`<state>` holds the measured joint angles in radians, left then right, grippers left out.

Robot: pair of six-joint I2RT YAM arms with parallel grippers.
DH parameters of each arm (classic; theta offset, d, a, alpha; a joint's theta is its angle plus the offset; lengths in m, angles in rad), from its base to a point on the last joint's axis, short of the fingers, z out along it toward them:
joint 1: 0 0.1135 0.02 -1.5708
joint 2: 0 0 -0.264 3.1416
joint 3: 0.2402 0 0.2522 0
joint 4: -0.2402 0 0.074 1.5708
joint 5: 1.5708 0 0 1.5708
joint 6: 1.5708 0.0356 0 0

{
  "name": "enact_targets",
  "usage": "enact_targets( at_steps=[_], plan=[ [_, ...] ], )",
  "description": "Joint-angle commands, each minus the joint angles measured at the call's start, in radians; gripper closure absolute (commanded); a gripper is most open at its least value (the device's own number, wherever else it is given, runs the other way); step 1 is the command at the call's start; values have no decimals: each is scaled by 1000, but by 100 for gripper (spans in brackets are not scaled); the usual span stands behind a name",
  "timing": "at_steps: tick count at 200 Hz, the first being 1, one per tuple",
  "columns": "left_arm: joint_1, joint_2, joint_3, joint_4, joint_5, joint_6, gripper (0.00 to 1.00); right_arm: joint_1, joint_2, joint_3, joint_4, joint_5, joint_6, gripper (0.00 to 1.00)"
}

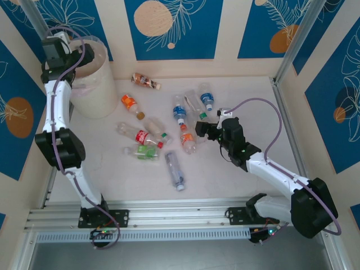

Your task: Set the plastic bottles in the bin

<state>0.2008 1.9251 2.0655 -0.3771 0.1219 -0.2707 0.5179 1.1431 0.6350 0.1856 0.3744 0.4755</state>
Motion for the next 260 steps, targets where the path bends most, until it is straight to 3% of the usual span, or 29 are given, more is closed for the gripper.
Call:
enact_targets(
  at_steps=[1,62,87,141,191,225,260],
  plan=[
    [-59,-137,-72,45,-29,-3,0,-2,-41,-29,12,48,16,1],
    [-283,-361,-297,184,-202,-64,0,-32,-155,-118,69,40,21,0],
    [-376,-464,-470,242,-290,-132,0,-41,-211,-149,76,32,9,0],
    [-580,-641,-860,324,-367,-315,0,-54,-295,-225,121,38,3,1],
    [-729,-678,-902,79,-367,-341,0,-58,-273,-229,138,20,-5,0],
    [-745,-702,-943,-125,-477,-334,0,-58,-252,-223,152,-14,-22,0],
    [-744,-715,-996,-223,-544,-326,0,-57,-225,-206,159,-86,-30,0]
  ],
)
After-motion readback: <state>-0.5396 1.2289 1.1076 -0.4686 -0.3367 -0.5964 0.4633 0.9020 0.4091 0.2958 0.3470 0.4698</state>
